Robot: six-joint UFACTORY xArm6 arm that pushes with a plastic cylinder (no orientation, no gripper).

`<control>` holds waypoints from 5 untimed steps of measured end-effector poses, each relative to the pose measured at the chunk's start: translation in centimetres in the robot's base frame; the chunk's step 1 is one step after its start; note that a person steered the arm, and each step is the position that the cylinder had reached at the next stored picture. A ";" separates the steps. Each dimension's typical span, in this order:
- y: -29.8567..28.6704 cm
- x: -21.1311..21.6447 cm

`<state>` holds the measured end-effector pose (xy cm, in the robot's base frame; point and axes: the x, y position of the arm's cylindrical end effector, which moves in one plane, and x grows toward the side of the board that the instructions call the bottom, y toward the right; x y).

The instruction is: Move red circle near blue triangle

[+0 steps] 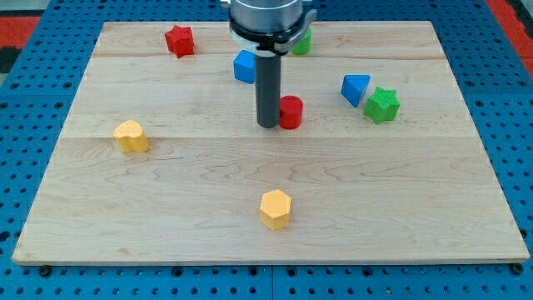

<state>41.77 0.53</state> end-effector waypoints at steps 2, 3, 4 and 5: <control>5.0 1.2; 6.7 0.7; 7.8 -2.6; 9.4 -6.5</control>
